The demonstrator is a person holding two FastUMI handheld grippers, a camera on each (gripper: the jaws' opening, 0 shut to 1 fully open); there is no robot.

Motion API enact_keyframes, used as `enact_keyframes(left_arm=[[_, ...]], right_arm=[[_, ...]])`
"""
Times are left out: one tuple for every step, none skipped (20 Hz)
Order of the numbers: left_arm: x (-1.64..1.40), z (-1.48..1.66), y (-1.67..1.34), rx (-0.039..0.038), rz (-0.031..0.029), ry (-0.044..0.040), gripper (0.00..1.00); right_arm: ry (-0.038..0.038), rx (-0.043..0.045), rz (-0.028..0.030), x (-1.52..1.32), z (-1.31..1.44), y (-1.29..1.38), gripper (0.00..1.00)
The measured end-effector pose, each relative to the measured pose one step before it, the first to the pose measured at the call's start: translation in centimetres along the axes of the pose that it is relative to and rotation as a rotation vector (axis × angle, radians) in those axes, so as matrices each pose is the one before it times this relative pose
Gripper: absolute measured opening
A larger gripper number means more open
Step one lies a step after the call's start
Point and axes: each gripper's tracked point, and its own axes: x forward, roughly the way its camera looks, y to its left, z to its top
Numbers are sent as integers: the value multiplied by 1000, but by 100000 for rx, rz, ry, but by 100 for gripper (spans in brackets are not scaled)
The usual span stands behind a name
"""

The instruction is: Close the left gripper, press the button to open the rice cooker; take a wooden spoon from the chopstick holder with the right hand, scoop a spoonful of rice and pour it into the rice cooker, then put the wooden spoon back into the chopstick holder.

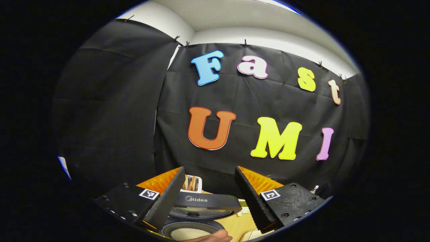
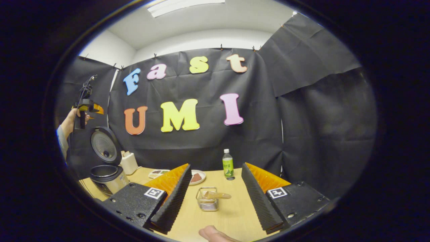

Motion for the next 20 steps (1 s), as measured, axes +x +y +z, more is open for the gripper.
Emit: enact_keyframes(left_arm=[[1235,-680,270,69,1562,2133,94],[843,-794,345,-65,1568,1124,94],[637,-913,563,934,2125,2096,94],[419,-495,463,1080,1349,427,94],[331,-611,-11,1990,498,1823,95],[284,-967,-138,2169,-1592,2806,94],[255,-1097,667,2773,2042,3486,94],[120,-969,598,3206,3299,2067,94],[294,-83,385,3800,1395,-1720,95],[-131,349,-309,-930,-1387,-116,97],[-563,-652,-184,-187,414,2052,97],[-521,-155,-118,1148,-86,352,98],[-567,-303,74,-428,-25,1068,98],[-704,-345,-131,-656,90,856,98],[-668,-215,-107,778,195,-175,98],[-714,-414,-81,234,-88,-303,98],[-786,-469,5,-335,22,-443,98],[-817,-793,-80,208,-53,115,98],[-696,-1150,-94,299,-294,424,98],[-663,-1494,-194,112,-398,1811,98]], right_arm=[[-302,-430,-992,10,133,-301,96],[-175,264,-276,-61,3,-53,96],[260,210,502,-32,-30,153,96],[249,722,161,-130,-147,145,97],[19,828,1027,-191,-24,327,97],[-36,1341,1242,-259,-11,496,97],[330,844,1699,-248,-142,561,97],[39,598,1493,-223,-212,402,96],[418,-82,557,-207,-202,239,96],[404,-266,176,-209,-357,53,97],[443,-52,169,-395,-194,22,96],[205,725,298,-442,-68,120,97],[105,912,696,-557,-7,125,97],[-86,685,341,-595,0,13,97],[-790,247,-272,-556,198,-216,97],[-621,-366,-517,-484,34,-337,96],[-574,-174,-403,-556,35,-219,96],[-456,332,-21,-557,-5,-43,96],[-326,859,335,-610,25,4,96],[-30,527,701,-651,-105,119,95]])
